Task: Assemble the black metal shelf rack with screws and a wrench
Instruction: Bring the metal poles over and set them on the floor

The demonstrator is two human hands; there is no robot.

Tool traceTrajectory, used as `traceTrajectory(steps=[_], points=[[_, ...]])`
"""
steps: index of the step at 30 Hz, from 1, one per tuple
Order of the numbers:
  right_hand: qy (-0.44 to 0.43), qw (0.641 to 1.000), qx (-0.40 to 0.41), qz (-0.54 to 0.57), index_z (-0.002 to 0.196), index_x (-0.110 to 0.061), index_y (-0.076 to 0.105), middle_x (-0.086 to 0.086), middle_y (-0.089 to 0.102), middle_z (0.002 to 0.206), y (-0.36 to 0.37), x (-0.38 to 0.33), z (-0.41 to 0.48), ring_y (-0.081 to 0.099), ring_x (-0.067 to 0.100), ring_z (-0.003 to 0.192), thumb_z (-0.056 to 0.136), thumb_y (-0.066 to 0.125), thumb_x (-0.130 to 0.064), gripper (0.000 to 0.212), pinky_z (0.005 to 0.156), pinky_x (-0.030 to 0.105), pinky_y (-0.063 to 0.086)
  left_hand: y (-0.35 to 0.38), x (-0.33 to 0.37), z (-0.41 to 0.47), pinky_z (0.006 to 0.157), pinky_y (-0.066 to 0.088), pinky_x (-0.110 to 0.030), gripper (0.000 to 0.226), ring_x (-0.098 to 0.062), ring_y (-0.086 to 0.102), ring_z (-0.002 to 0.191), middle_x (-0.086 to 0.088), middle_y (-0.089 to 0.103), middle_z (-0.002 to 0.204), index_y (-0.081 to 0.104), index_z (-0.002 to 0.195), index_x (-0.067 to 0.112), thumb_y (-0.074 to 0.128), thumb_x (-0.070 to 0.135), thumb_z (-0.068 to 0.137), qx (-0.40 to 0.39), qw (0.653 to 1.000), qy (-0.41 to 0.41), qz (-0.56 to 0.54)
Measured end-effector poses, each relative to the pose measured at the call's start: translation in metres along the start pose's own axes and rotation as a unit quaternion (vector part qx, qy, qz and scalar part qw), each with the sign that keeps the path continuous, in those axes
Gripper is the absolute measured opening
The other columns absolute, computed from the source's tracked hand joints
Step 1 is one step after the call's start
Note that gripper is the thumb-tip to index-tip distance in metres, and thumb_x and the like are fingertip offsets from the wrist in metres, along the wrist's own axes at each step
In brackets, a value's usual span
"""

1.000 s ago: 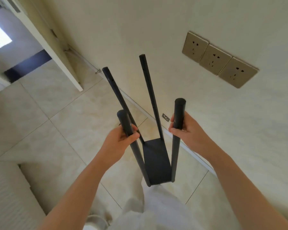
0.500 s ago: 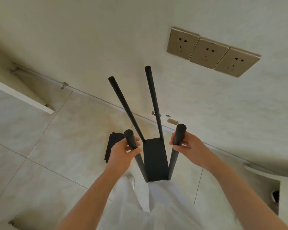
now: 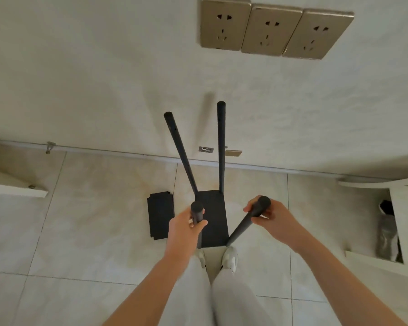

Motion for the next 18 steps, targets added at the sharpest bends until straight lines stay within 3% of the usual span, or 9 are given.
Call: traceTrajectory(steps=[4, 6, 9, 10, 14, 16, 18], points=[[0.016, 0.999, 0.031, 0.019, 0.095, -0.012, 0.066, 0.007, 0.069, 0.105, 0.015, 0.040, 0.018, 0.065, 0.026, 0.097, 0.090, 0.059, 0.008, 0.022, 0.079, 0.022, 0.050, 0.023, -0.013, 0.022, 0.082, 0.043, -0.010, 0.029, -0.005, 0.061, 0.086, 0.011, 0.062, 0.091, 0.068, 0.117, 0.014, 0.074, 0.018, 0.089, -0.005, 0.999, -0.002, 0.042], [0.025, 0.999, 0.038, 0.027, 0.095, -0.017, 0.064, 0.007, 0.069, 0.105, 0.025, 0.060, 0.028, 0.066, 0.027, 0.097, 0.091, 0.060, 0.005, 0.023, 0.083, 0.025, 0.052, 0.036, -0.024, 0.034, 0.084, 0.046, -0.018, 0.030, -0.014, 0.066, 0.095, 0.006, 0.064, 0.097, 0.069, 0.118, 0.012, 0.074, 0.016, 0.089, -0.009, 0.999, -0.011, 0.049], [0.032, 0.996, 0.060, 0.053, 0.090, -0.029, 0.058, 0.005, 0.069, 0.106, 0.034, 0.089, 0.044, 0.065, 0.023, 0.101, 0.092, 0.061, 0.003, 0.033, 0.085, 0.011, 0.047, 0.059, -0.042, 0.051, 0.084, 0.048, -0.020, 0.028, -0.018, 0.068, 0.102, 0.002, 0.068, 0.101, 0.069, 0.117, 0.012, 0.073, 0.015, 0.090, -0.016, 0.998, -0.021, 0.058], [0.034, 0.995, 0.066, 0.061, 0.091, -0.029, 0.058, 0.005, 0.069, 0.107, 0.036, 0.097, 0.049, 0.064, 0.022, 0.102, 0.092, 0.061, 0.003, 0.032, 0.088, 0.012, 0.047, 0.066, -0.048, 0.056, 0.086, 0.048, -0.021, 0.027, -0.018, 0.068, 0.102, 0.002, 0.068, 0.101, 0.070, 0.116, 0.012, 0.073, 0.015, 0.090, -0.021, 0.998, -0.023, 0.062], [0.051, 0.994, 0.062, 0.068, 0.101, -0.020, 0.060, 0.005, 0.069, 0.111, 0.045, 0.128, 0.067, 0.063, 0.021, 0.107, 0.093, 0.061, -0.001, 0.021, 0.103, 0.029, 0.045, 0.090, -0.066, 0.077, 0.096, 0.051, -0.033, 0.025, -0.022, 0.067, 0.105, -0.007, 0.071, 0.108, 0.069, 0.115, 0.007, 0.072, 0.013, 0.091, -0.040, 0.996, -0.029, 0.077], [0.051, 0.994, 0.065, 0.074, 0.103, -0.018, 0.060, 0.006, 0.069, 0.112, 0.045, 0.139, 0.077, 0.063, 0.022, 0.108, 0.093, 0.061, 0.000, 0.020, 0.104, 0.028, 0.045, 0.099, -0.073, 0.085, 0.097, 0.051, -0.032, 0.026, -0.022, 0.066, 0.105, -0.008, 0.071, 0.109, 0.069, 0.116, 0.008, 0.072, 0.014, 0.091, -0.042, 0.995, -0.025, 0.083], [0.048, 0.993, 0.076, 0.073, 0.101, -0.018, 0.061, 0.006, 0.069, 0.113, 0.043, 0.150, 0.089, 0.063, 0.022, 0.106, 0.092, 0.061, 0.002, 0.022, 0.095, 0.018, 0.048, 0.110, -0.079, 0.091, 0.091, 0.050, -0.026, 0.024, -0.019, 0.067, 0.101, -0.003, 0.071, 0.103, 0.070, 0.115, 0.010, 0.071, 0.013, 0.091, -0.041, 0.996, -0.010, 0.085]])
Point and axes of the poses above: each hand's wrist, its own z-axis towards the middle knuckle, its own y-axis out of the palm, x = y × z, the point moved 6 cm from there along z, towards the middle knuckle
